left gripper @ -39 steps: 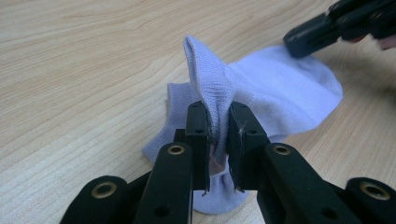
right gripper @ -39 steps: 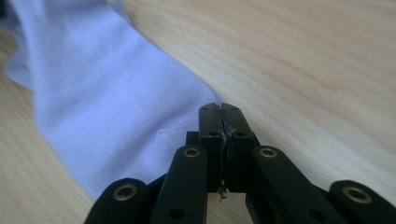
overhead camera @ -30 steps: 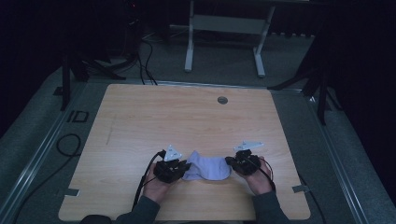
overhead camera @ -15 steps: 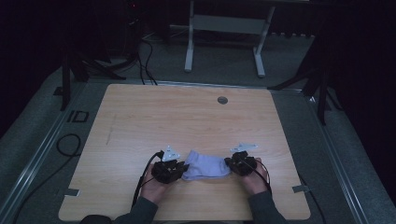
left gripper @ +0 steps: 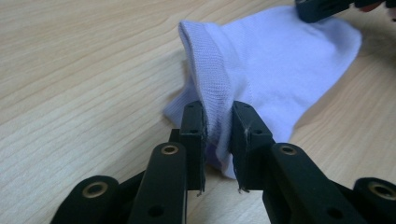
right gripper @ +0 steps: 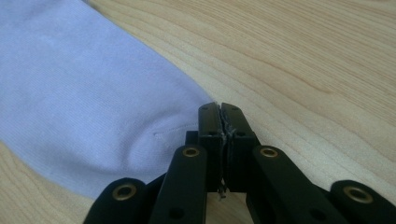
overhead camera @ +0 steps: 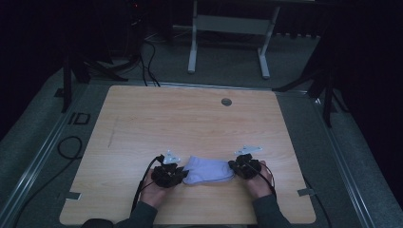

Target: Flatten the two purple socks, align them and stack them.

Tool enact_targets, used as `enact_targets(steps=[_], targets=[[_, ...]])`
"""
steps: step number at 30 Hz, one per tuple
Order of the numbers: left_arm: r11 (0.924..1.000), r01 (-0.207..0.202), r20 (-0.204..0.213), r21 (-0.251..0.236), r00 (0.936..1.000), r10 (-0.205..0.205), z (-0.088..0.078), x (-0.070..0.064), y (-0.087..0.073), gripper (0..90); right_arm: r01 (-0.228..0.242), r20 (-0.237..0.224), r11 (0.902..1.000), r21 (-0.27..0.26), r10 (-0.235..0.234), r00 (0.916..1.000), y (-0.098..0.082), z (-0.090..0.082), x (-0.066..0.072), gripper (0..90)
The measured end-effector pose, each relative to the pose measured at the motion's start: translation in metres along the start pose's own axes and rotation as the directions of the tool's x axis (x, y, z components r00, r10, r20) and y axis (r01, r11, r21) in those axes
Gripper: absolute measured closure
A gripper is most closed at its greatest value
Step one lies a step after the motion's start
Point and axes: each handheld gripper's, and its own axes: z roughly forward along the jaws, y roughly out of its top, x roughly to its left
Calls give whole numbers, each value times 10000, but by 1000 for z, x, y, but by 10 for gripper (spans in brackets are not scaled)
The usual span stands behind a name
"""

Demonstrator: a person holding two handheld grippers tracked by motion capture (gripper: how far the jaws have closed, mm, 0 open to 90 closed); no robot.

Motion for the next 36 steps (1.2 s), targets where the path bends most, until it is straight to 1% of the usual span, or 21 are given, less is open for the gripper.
enact_targets(steps=[5,7,9,10,11,12,14,16,18,22,24,25,27,29,33,36], targets=[[9997,211,-354,157,9992,-205,-1,7,-2,739,35,38,10000,4,-35,10000,0,0,1,877],[9994,322,-418,127,9986,-317,-2,9,-2,735,47,48,10000,1,-47,10000,0,0,1,876],[9994,344,-479,-52,9983,-346,-5,10,-2,727,81,76,10000,3,-81,9999,0,0,1,876],[9992,287,-477,-279,9984,-300,-8,10,-1,725,85,85,10000,6,-85,9999,0,0,2,876],[9992,287,-477,-279,9984,-300,-8,10,-1,725,85,85,10000,6,-85,9999,0,0,2,876],[9983,212,-460,-543,9987,-237,-11,9,0,725,107,125,9999,-3,-107,9999,0,0,2,876],[9965,58,-404,-839,9991,-92,-14,7,2,731,120,146,9999,-8,-120,9998,0,0,2,876],[9956,-106,-334,-930,9994,75,-14,3,3,738,130,151,9999,-9,-130,9998,0,0,2,875],[9959,-203,-241,-881,9995,182,-10,0,3,742,145,169,9999,4,-145,9998,0,0,2,874],[9972,-457,-135,-597,9989,450,1,-6,0,746,156,209,9999,-35,-155,9997,-1,0,3,862],[9978,-504,-97,-420,9987,500,7,-9,-2,751,140,220,9999,-70,-138,9997,-1,0,2,854],[9978,-567,-129,-354,9983,563,9,-10,-2,754,135,221,9999,-83,-133,9997,-1,0,2,848],[9967,-771,-342,-253,9965,762,13,-12,-3,769,128,219,9999,-101,-125,9997,-2,0,2,845],[9943,-1056,-585,-131,9928,1047,16,-14,-4,793,129,222,9999,-111,-127,9997,-2,0,2,844],[9936,-1116,-704,-155,9914,1102,18,-14,-4,815,106,246,9999,-130,-103,9996,-3,-1,2,843],[9943,-1058,-775,-161,9915,1043,18,-13,-3,840,75,234,9999,-128,-72,9997,-3,-1,1,842]])
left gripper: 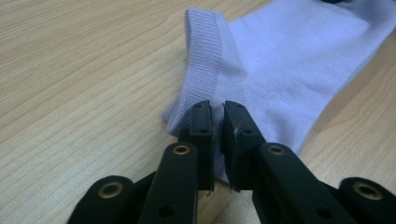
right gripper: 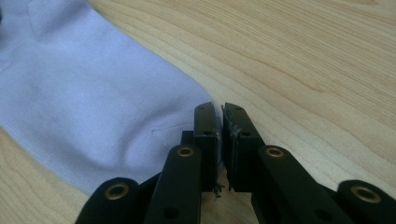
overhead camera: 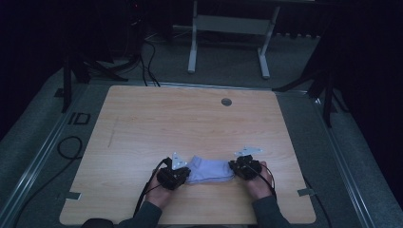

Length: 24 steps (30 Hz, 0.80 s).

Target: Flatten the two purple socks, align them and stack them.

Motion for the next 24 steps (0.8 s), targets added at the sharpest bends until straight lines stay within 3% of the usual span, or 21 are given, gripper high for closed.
enact_targets(steps=[12,24], targets=[[9998,11,94,-182,10000,-9,-3,2,2,882,-89,-23,10000,-16,89,10000,-1,-3,-1,800],[9983,319,-38,-486,9995,-321,-11,15,5,881,-331,-407,9975,-630,306,9987,2,-18,-4,758]])
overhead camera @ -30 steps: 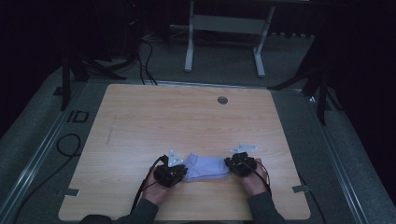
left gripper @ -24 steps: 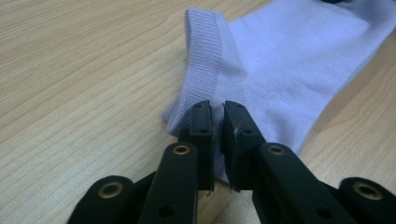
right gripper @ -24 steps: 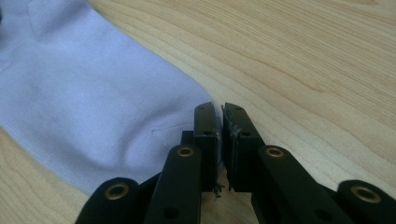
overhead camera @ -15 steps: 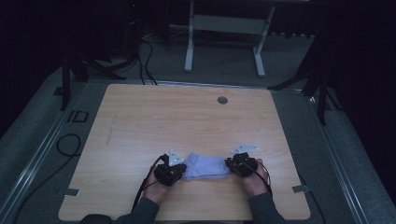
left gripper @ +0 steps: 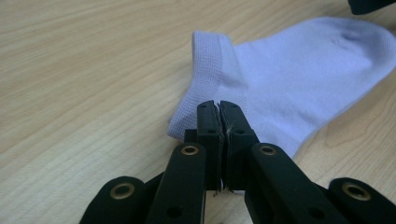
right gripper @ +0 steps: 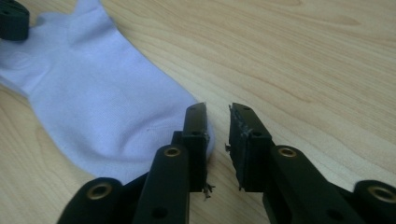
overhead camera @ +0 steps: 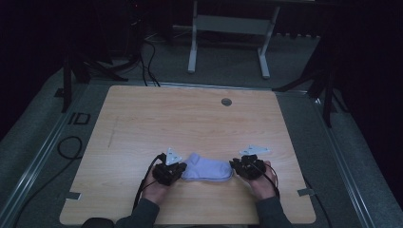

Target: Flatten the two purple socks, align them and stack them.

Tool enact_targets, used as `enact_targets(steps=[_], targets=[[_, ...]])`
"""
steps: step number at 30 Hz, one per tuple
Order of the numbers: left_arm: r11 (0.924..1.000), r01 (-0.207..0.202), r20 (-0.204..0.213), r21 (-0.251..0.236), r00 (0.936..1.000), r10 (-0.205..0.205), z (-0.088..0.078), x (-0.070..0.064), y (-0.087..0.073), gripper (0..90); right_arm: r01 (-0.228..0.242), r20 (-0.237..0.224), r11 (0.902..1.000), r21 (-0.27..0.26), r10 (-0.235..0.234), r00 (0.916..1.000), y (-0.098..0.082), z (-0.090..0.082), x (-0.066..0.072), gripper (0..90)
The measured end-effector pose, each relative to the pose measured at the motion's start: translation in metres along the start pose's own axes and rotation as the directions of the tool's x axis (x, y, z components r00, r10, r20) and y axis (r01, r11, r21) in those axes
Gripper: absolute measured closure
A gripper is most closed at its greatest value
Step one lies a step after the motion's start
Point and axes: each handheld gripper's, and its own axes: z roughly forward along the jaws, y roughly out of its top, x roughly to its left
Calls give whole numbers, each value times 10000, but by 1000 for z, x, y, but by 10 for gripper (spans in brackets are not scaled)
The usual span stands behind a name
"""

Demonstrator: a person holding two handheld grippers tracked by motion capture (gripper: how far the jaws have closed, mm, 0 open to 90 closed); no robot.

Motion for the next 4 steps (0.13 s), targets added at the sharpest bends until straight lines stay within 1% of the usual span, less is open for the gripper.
enact_targets(steps=[1,3,4], targets=[[10000,31,80,-34,10000,-30,-1,1,0,878,-5,-27,10000,-54,5,10000,0,-1,0,746],[9999,135,377,-38,9992,-134,-1,4,0,861,-36,-86,9999,-165,34,10000,1,-4,-1,718],[9999,135,377,-38,9992,-134,-1,4,0,846,-34,-49,9997,-224,33,10000,2,-6,-2,702]])
